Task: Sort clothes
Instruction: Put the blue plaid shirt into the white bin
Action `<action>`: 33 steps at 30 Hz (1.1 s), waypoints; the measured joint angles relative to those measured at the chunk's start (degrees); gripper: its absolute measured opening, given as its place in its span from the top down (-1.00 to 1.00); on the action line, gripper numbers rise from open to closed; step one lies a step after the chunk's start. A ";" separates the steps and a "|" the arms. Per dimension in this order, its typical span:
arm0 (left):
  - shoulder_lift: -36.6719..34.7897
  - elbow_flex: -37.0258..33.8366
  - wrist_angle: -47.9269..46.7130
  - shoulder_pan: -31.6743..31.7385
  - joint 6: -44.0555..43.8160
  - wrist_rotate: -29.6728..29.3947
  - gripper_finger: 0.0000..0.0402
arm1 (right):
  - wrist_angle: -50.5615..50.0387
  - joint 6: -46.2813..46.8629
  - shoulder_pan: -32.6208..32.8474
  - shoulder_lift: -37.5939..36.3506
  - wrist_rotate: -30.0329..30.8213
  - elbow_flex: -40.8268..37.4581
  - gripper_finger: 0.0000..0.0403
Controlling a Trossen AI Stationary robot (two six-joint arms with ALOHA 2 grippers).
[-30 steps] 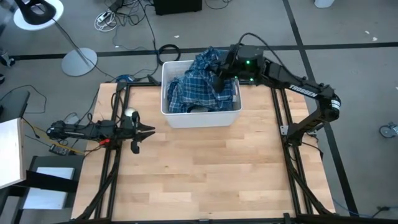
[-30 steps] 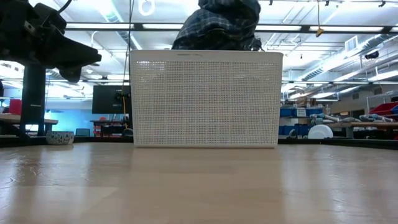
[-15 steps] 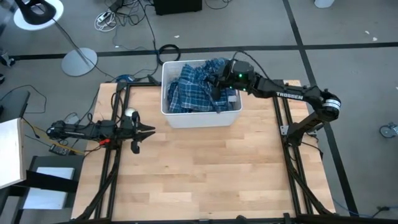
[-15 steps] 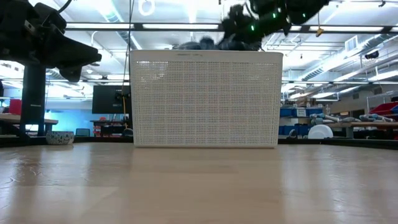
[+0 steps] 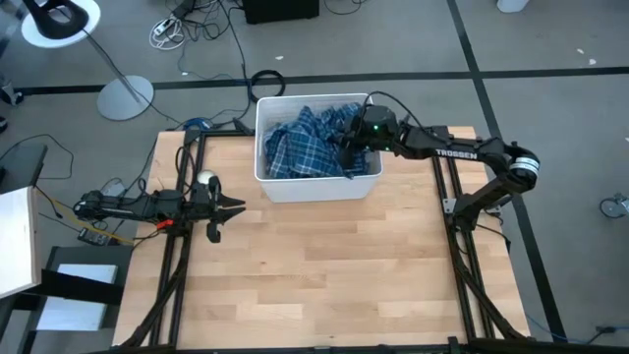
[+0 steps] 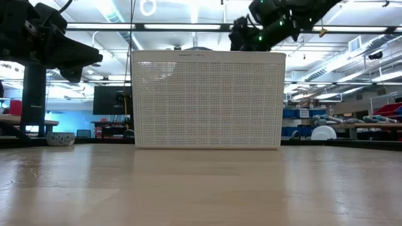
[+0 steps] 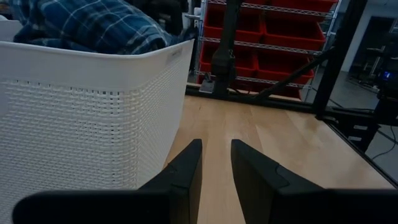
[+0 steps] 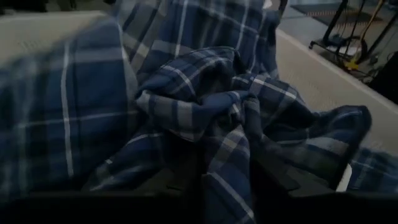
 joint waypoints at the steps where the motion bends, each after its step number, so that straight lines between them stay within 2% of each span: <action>1: 0.00 0.00 0.00 0.00 0.00 0.00 0.55 | -1.31 0.00 0.10 -0.34 0.20 1.01 0.45; 6: 0.00 0.00 0.02 0.00 0.00 0.02 0.55 | -15.81 -0.19 0.61 -1.72 4.41 9.62 0.25; 12: 0.00 0.00 0.00 0.00 0.00 0.02 0.56 | -26.95 -0.48 1.39 -2.37 4.64 19.54 0.06; 16: 0.00 0.00 0.00 0.00 0.00 0.02 0.55 | -34.44 -0.47 2.66 -2.37 6.06 26.77 -0.01; 20: 0.00 0.00 0.00 0.00 0.00 0.02 0.55 | -45.90 3.50 4.03 -2.38 9.21 33.52 -0.02; 27: 0.00 0.00 0.07 0.00 0.00 0.04 0.55 | -50.33 7.15 5.25 -0.48 8.65 33.73 0.13; 29: 0.00 0.00 0.09 0.00 0.00 0.04 0.56 | -50.13 7.11 5.29 1.86 8.09 33.67 0.25; 33: 0.00 -0.01 0.09 0.00 0.00 0.04 0.55 | -46.06 6.22 5.27 8.52 3.03 33.65 0.58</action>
